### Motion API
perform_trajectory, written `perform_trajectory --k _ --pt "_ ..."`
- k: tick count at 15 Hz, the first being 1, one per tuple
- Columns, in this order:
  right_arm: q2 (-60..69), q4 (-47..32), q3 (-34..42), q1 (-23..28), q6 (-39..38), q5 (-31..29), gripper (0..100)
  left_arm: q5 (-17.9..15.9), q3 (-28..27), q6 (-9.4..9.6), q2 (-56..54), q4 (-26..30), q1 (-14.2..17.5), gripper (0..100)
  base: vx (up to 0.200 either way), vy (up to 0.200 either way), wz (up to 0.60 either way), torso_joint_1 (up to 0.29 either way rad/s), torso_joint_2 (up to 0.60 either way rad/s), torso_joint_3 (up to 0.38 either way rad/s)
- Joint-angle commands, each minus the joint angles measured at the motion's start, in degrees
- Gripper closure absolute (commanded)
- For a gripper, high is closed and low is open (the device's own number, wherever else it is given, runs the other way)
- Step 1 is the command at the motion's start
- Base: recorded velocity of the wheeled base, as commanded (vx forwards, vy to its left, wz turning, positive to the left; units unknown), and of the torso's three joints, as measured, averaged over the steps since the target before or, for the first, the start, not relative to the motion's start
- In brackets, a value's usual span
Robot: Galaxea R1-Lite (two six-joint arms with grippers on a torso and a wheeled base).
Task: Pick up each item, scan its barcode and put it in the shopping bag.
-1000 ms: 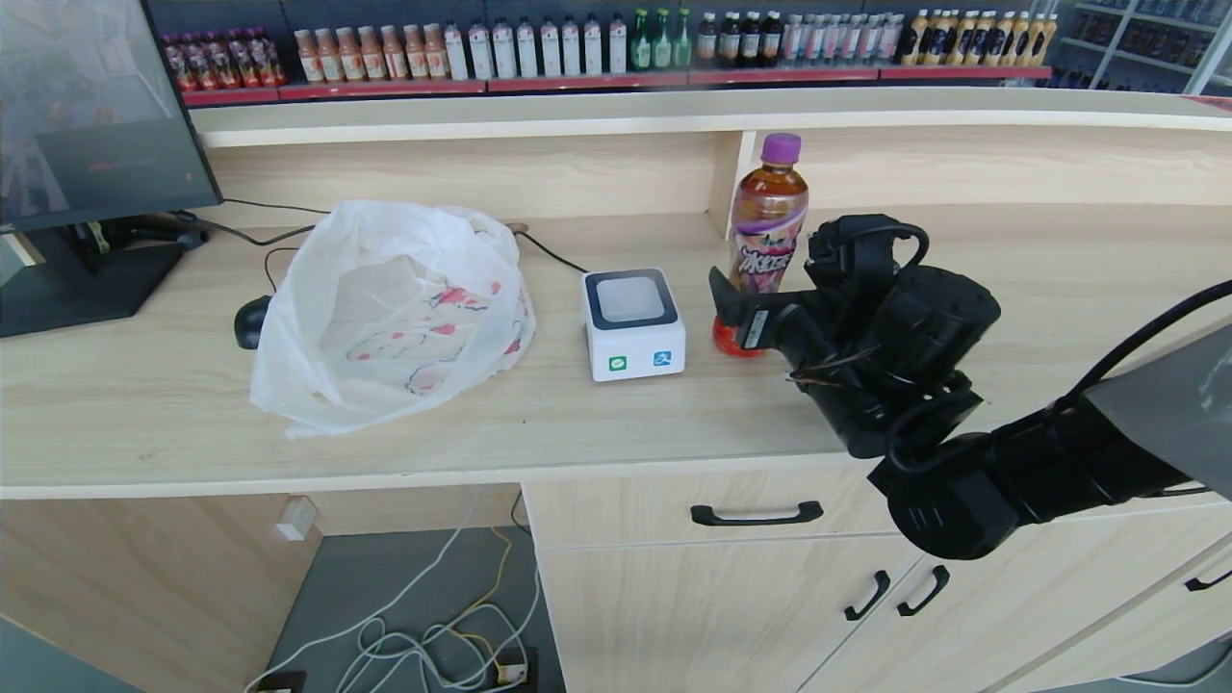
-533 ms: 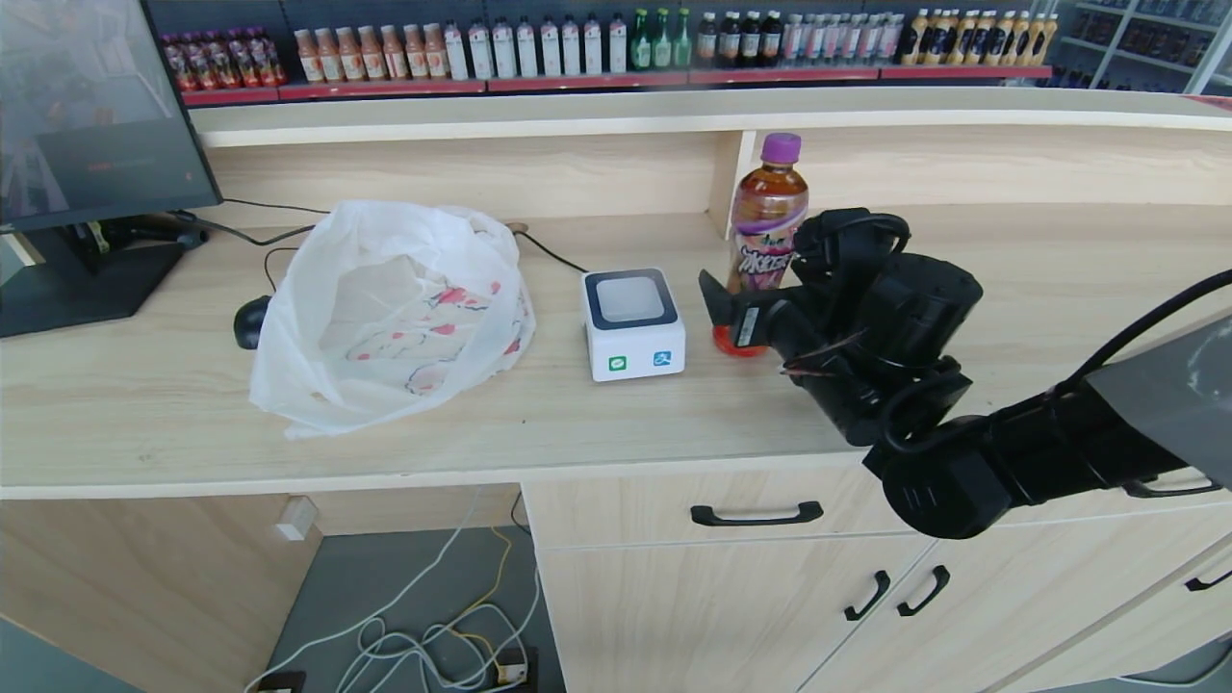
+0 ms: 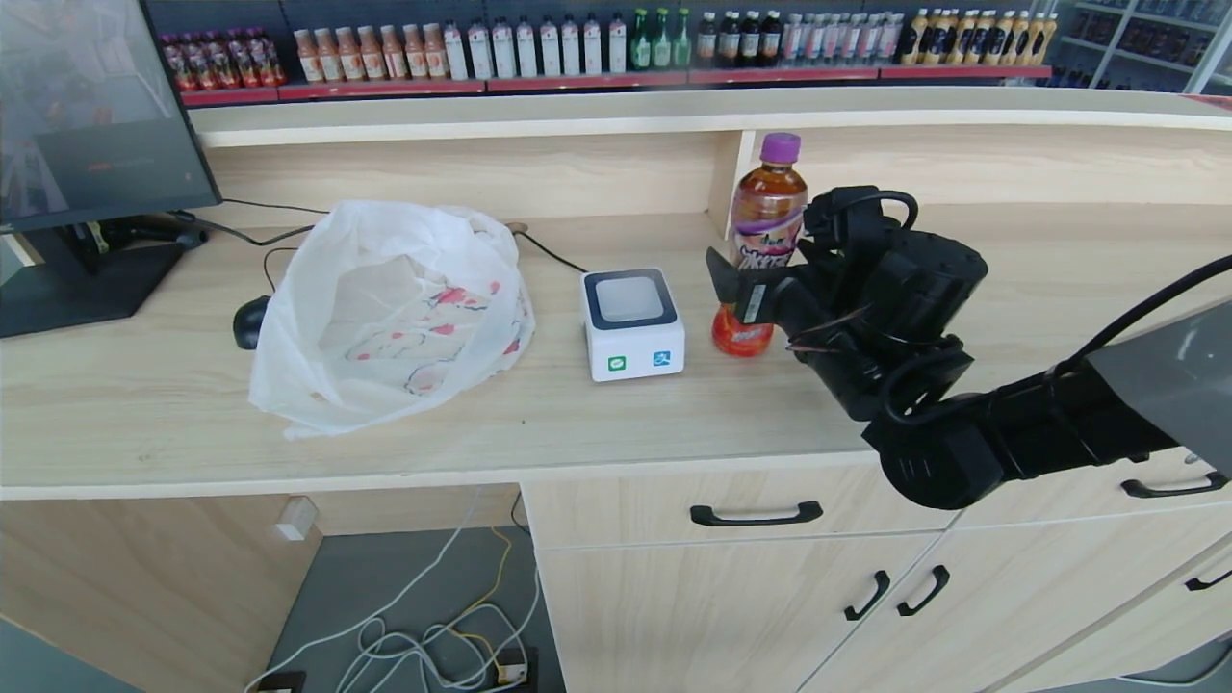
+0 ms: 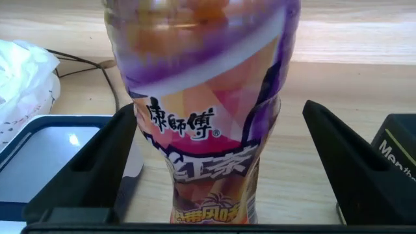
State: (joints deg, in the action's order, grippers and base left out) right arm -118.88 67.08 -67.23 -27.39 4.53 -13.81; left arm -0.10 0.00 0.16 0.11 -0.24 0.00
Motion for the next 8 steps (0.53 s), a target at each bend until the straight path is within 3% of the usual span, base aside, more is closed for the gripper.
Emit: perform_trajectory --k 1,5,8 --pt "-1.0 0.0 -0.3 0.1 0.0 0.5 0 0.0 0.0 0.02 0.0 0.0 0.0 0 0.0 0.0 0.0 0.0 0.0 0.0" --pt "-2.1 -0.1 -2.0 0.6 0.1 0.8 0 0.0 0.0 0.02 0.0 0.0 0.0 0 0.0 0.0 0.0 0.0 0.0 0.0" --pt "-2.5 -4.9 -6.2 0.6 0.1 0.8 0 0.0 0.0 0.02 0.0 0.0 0.0 0 0.0 0.0 0.0 0.0 0.0 0.0"
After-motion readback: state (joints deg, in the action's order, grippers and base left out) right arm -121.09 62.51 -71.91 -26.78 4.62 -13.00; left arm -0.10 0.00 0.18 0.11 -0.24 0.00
